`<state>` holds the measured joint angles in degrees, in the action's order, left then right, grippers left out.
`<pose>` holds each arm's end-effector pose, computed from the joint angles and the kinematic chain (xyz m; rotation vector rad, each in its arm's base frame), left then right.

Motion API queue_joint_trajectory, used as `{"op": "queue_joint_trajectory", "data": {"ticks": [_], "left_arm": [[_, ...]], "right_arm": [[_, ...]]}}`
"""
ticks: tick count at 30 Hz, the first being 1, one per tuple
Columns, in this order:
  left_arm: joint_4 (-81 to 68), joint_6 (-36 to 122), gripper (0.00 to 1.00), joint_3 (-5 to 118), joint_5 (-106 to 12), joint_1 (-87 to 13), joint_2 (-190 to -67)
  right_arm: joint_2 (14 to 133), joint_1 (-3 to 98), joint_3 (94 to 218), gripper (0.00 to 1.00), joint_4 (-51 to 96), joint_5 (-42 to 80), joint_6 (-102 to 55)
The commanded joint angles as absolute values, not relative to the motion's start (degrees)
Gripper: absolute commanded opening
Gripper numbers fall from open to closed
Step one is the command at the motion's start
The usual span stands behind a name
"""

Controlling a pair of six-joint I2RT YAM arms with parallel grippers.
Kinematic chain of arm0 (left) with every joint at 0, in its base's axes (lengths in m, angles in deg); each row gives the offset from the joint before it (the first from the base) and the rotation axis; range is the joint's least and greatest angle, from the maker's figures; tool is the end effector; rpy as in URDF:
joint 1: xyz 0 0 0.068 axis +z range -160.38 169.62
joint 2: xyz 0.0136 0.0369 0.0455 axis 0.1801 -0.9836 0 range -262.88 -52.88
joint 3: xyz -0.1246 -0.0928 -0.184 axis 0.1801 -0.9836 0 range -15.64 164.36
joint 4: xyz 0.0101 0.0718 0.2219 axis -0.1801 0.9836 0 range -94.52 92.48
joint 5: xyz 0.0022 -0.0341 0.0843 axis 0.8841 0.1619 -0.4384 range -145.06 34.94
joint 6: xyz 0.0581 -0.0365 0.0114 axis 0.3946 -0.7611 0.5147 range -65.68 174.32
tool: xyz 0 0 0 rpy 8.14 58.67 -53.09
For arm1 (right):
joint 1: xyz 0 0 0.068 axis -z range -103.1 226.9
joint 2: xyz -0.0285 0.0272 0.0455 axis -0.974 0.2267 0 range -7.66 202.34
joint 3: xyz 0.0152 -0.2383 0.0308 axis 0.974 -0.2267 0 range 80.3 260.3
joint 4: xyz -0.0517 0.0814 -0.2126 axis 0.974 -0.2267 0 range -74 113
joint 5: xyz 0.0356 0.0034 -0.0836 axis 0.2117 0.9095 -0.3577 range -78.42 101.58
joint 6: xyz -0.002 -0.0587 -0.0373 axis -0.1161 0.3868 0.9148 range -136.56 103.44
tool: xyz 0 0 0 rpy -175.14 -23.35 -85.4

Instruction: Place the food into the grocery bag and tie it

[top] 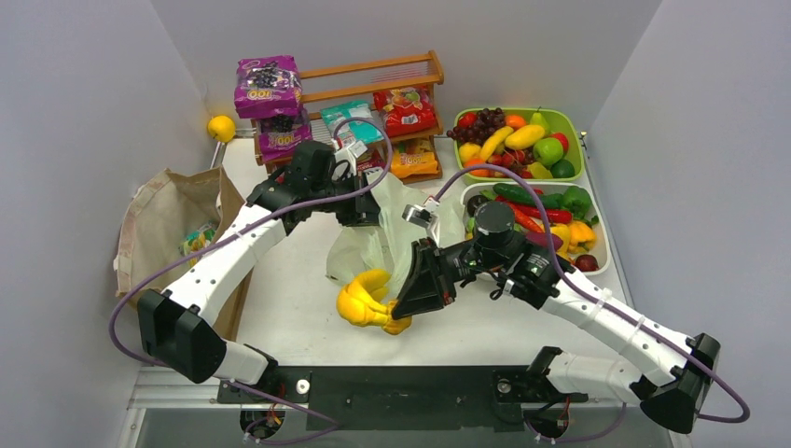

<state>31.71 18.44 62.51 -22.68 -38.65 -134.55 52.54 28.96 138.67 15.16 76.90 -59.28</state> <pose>0.2484 -0.1681 0.3107 0.1680 2.4322 -1.1959 0.1081 0.1966 0.3505 -1.1220 1.8656 2.0121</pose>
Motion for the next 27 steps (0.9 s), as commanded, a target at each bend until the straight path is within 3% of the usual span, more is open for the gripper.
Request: {"op": "queue_joint_trajectory", "data": {"ticks": [1, 12, 19, 27], "left_arm": [[27.36, 15.32, 0.00, 62.90, -22.65, -38.24, -135.09], [28.05, 14.88, 0.00, 61.52, -23.01, -38.24, -132.06], [30.88, 17.10, 0.00, 61.88, -24.34, -37.19, -131.47], [33.44, 18.54, 0.00, 63.93, -23.44, -36.63, -130.82]], "right_arm": [[53.59, 26.85, 138.36, 0.00, 27.20, 74.16, -62.34], [60.24, 33.40, 143.09, 0.00, 23.51, 75.98, -58.84], [53.04, 40.79, 141.42, 0.00, 13.24, 80.09, -53.51], [49.46, 44.70, 135.62, 0.00, 9.58, 75.97, -51.25]]}}
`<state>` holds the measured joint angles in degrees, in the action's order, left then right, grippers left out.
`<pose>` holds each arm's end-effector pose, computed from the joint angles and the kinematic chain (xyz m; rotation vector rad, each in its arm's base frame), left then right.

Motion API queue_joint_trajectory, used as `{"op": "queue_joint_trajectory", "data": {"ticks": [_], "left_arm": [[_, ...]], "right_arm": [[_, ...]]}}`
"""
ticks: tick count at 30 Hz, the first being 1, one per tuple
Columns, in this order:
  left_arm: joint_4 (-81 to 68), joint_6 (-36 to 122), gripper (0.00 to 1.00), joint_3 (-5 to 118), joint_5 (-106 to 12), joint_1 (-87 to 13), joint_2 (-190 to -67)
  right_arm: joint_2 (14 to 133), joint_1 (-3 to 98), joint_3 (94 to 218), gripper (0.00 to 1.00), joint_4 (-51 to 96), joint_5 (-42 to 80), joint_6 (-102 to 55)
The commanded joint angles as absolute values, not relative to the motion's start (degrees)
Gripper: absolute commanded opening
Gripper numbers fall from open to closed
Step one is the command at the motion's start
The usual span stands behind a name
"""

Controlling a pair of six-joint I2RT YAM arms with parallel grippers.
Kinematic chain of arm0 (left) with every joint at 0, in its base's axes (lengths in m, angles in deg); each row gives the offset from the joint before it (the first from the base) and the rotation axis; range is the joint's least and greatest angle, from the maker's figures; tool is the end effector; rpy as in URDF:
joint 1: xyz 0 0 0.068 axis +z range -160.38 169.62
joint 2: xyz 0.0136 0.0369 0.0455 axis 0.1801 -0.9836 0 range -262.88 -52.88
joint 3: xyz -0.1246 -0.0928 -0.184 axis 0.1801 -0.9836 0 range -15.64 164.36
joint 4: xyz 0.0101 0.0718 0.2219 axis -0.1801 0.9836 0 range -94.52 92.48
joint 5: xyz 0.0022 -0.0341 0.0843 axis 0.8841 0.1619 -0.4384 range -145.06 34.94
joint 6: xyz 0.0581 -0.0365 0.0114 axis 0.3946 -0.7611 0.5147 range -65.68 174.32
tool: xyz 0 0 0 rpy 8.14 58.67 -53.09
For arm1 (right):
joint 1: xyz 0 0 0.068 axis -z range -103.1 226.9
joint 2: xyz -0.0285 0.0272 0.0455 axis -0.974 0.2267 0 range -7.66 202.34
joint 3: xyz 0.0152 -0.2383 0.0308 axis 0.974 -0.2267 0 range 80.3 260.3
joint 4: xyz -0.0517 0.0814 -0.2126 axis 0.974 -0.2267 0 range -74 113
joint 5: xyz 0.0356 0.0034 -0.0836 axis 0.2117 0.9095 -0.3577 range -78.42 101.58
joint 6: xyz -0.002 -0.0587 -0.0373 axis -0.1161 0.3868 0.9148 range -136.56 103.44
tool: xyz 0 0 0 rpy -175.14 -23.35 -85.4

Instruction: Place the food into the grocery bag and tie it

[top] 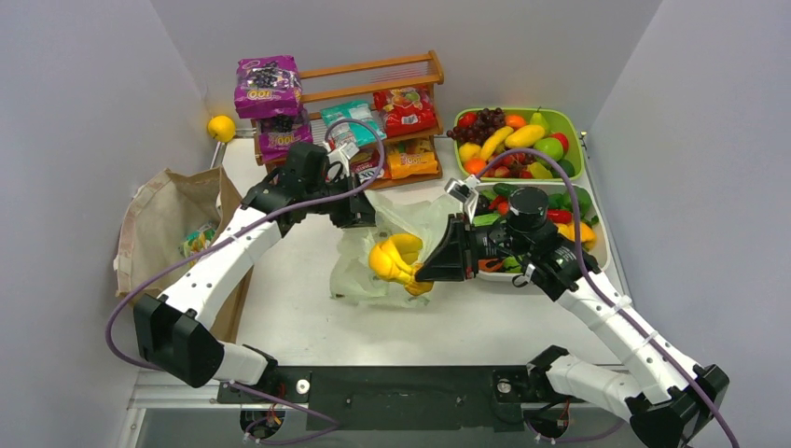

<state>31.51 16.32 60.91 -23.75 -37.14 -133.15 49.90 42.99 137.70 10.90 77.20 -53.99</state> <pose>0.2487 -0.1585 0.3087 0.0795 2.4378 -1.1797 0.1426 0.1580 0.3470 -0.9024 1.8752 1.8350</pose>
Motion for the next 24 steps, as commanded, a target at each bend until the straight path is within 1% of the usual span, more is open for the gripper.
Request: {"op": "queue_joint_trajectory", "data": {"ticks": [1, 4, 6, 8, 14, 19, 24], "left_arm": [[34.46, 18.68, 0.00, 64.18, -23.49, -36.52, -130.70], [36.00, 18.17, 0.00, 64.31, -23.89, -36.48, -129.48], [35.47, 17.04, 0.00, 63.23, -23.97, -36.48, -128.23], [34.77, 15.94, 0.00, 61.82, -23.60, -36.48, -126.76], [30.00, 11.38, 0.00, 57.26, -22.25, -36.55, -122.78], [21.85, 3.87, 0.00, 50.43, -21.91, -36.64, -119.92], [18.04, 1.25, 0.00, 47.16, -23.19, -36.84, -118.86]], "right_arm": [[49.60, 45.07, 135.46, 0.00, 8.42, 74.17, -50.91], [51.43, 46.17, 137.29, 0.00, 2.34, 69.25, -45.76], [53.70, 46.06, 141.41, 0.00, -9.21, 59.74, -39.74], [54.99, 45.80, 144.25, 0.00, -13.05, 54.65, -36.54], [57.20, 43.47, 147.40, 0.00, -16.12, 45.31, -36.41], [63.97, 34.35, 153.64, 0.00, -19.96, 37.16, -37.42], [69.08, 30.43, 158.40, 0.00, -19.98, 31.20, -41.88]]}}
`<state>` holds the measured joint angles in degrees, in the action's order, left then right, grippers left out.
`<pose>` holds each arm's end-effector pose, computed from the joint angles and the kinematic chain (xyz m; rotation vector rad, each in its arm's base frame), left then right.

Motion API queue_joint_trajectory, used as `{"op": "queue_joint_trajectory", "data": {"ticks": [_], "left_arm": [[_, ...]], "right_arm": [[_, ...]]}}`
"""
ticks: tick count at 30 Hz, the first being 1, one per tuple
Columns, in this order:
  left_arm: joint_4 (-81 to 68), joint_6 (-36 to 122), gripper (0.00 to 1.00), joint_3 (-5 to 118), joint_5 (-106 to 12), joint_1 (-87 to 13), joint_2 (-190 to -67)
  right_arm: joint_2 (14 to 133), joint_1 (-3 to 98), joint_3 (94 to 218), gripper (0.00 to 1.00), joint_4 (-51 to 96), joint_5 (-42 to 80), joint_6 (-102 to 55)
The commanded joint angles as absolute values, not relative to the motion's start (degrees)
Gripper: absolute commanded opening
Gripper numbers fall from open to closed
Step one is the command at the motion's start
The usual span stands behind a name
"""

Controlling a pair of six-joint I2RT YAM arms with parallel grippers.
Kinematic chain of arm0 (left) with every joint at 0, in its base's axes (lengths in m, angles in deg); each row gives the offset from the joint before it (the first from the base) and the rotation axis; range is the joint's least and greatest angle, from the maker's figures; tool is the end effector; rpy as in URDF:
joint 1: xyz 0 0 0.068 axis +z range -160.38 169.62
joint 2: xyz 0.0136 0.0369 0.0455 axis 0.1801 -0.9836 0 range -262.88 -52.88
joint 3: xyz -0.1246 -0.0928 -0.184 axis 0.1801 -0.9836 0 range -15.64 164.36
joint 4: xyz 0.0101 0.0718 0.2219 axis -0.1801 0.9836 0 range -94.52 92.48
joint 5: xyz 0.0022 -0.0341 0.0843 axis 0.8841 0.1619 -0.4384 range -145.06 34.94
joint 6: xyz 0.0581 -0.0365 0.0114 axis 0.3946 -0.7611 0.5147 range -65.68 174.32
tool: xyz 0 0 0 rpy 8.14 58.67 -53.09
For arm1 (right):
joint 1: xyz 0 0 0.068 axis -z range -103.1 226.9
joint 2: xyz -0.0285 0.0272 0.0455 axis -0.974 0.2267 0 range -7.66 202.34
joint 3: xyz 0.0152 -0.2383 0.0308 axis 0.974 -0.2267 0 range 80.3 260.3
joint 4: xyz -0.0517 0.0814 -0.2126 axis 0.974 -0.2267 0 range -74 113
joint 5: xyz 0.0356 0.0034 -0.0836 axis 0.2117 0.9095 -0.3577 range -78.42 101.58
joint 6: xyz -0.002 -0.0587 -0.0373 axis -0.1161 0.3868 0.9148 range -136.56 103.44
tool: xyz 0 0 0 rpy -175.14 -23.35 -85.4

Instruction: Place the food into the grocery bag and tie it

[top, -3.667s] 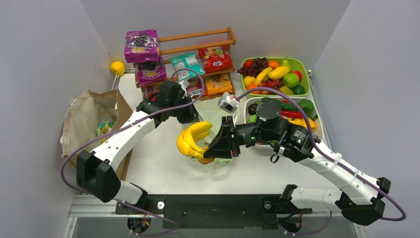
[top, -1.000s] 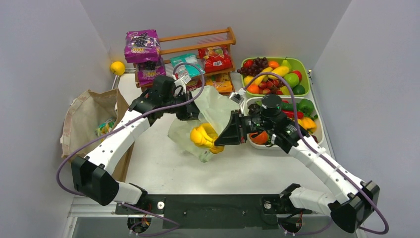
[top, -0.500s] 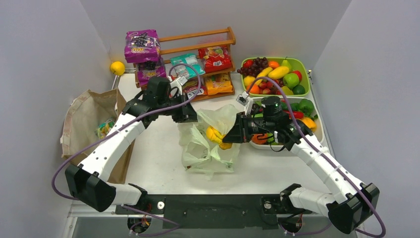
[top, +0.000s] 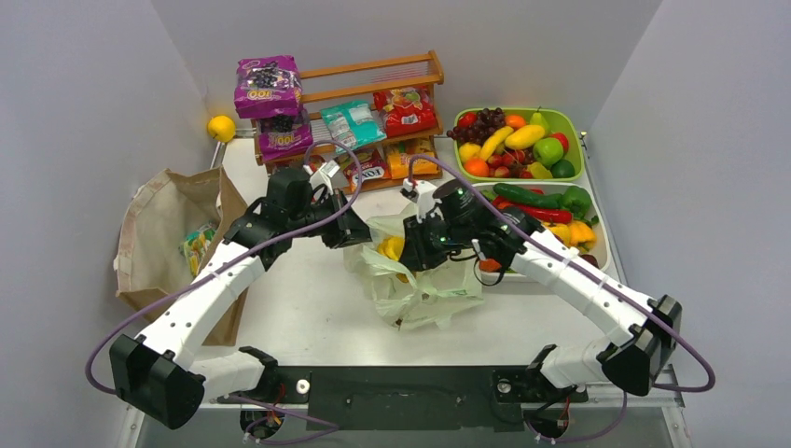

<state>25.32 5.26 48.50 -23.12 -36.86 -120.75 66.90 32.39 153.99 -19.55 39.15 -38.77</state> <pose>0.2132 -0.1398 0.3057 -0.1064 2.3798 -1.3064 0.1704 0.2042 0.3073 -0.7404 2.3952 1.1010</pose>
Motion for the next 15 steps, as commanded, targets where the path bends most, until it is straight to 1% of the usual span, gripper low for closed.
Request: {"op": "queue_joint_trajectory", "data": {"ticks": [1, 2, 4, 5, 6, 7, 9, 11, 13, 15], "left_arm": [[17.40, 0.78, 0.00, 46.38, -23.35, -36.84, -118.48], [17.07, 0.52, 0.00, 46.00, -23.51, -36.83, -118.33], [16.08, -0.28, 0.00, 44.96, -23.57, -36.83, -117.80], [15.72, -0.57, 0.00, 44.51, -23.59, -36.83, -117.60], [15.66, -0.64, 0.00, 44.36, -23.59, -36.83, -117.58], [15.55, -0.75, 0.00, 44.14, -23.57, -36.83, -117.55], [15.38, -0.86, 0.00, 43.93, -23.77, -36.83, -117.51], [15.11, -0.87, 0.00, 43.80, -23.96, -36.83, -117.59], [14.97, -0.94, 0.00, 43.78, -24.02, -36.75, -117.74], [14.91, -1.00, 0.00, 43.73, -24.06, -36.74, -118.00]], "right_arm": [[69.47, 30.29, 158.81, 0.00, -19.89, 29.93, -43.04], [70.02, 30.09, 159.34, 0.00, -19.80, 29.46, -43.60], [70.48, 29.93, 159.84, 0.16, -19.68, 28.93, -44.59], [70.52, 29.86, 159.93, 0.29, -19.66, 29.01, -44.97], [70.51, 29.76, 159.99, 0.34, -19.69, 29.13, -45.15], [70.44, 29.69, 160.00, 0.43, -19.67, 29.33, -45.18], [70.05, 29.58, 159.85, 0.51, -19.71, 29.44, -45.27], [69.40, 29.53, 159.55, 0.56, -19.65, 29.28, -45.44], [68.72, 29.53, 159.50, 0.59, -19.80, 29.19, -45.53], [68.20, 29.55, 159.65, 0.60, -20.11, 29.16, -45.56]]}}
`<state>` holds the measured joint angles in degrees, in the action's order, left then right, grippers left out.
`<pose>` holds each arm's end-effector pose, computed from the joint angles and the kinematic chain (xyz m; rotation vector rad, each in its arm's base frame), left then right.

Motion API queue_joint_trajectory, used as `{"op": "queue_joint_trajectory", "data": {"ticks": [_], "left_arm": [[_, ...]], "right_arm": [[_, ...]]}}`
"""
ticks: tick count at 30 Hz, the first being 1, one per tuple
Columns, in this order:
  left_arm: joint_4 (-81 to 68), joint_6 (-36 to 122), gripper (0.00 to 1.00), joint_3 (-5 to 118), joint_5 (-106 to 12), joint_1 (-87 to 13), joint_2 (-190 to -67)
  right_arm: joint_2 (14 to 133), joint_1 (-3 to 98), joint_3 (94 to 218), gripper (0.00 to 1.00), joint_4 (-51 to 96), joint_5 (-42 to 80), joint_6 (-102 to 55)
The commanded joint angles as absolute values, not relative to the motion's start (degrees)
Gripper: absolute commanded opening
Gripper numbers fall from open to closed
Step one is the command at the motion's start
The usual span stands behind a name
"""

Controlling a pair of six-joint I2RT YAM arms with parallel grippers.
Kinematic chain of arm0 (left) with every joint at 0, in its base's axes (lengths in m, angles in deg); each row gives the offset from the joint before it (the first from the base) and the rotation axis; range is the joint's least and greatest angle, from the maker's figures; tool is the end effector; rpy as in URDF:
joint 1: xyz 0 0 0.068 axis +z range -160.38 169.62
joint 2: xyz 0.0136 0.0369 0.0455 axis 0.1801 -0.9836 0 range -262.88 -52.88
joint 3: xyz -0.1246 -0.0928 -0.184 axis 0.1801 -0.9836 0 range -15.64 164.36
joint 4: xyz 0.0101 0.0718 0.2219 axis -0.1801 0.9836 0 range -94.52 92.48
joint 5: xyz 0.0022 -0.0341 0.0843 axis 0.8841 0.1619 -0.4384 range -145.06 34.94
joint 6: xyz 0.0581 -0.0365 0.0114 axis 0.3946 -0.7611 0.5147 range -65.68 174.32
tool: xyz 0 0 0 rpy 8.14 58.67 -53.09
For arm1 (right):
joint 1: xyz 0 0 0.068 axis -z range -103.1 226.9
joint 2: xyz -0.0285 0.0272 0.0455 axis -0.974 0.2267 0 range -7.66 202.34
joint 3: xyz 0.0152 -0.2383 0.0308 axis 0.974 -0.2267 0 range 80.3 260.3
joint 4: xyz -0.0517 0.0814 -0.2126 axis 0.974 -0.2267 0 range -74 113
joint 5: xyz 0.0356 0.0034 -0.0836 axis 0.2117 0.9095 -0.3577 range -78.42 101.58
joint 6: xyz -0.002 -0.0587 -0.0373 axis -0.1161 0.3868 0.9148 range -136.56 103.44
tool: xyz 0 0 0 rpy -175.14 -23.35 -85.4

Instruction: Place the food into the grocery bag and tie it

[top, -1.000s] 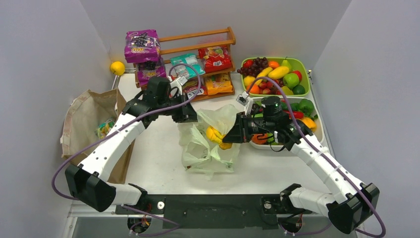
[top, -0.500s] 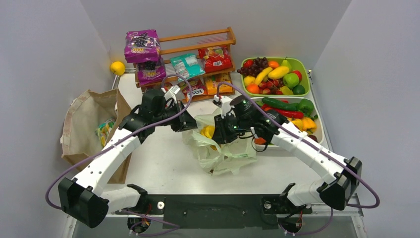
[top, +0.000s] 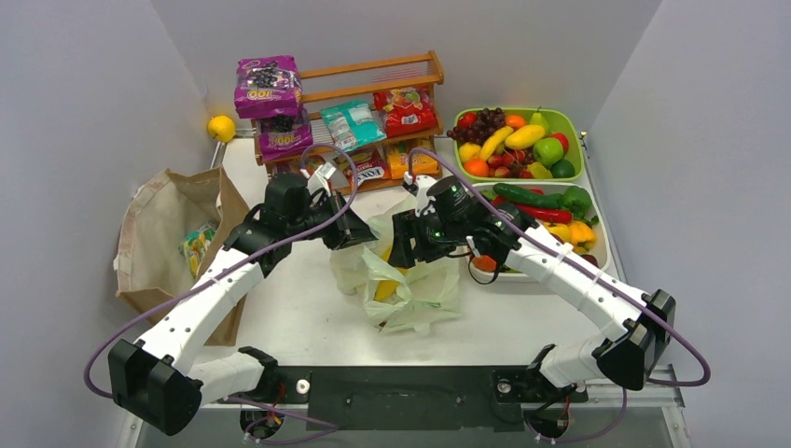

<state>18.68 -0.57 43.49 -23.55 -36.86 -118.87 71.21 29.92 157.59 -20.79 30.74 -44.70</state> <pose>0.2128 -0.1392 0.2970 -0.2031 2.3384 -1.3665 0.1785 0.2185 0.3032 -0.5906 2.4828 0.9776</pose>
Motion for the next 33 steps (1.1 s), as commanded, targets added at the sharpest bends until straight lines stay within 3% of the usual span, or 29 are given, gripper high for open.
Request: {"op": "queue_joint_trajectory", "data": {"ticks": [1, 13, 33], "left_arm": [[14.91, -0.91, 0.00, 43.65, -24.04, -36.74, -118.09], [16.33, 0.91, 0.00, 41.09, -24.96, -36.74, -118.43], [23.53, 10.74, 0.00, 34.02, -23.10, -37.22, -117.97]], "right_arm": [[67.97, 29.55, 159.88, 0.60, -20.26, 29.12, -45.52], [65.50, 31.07, 165.66, 0.61, -26.09, 24.51, -42.68], [64.16, 45.90, 164.62, 0.62, -27.54, 18.36, -42.17]]}}
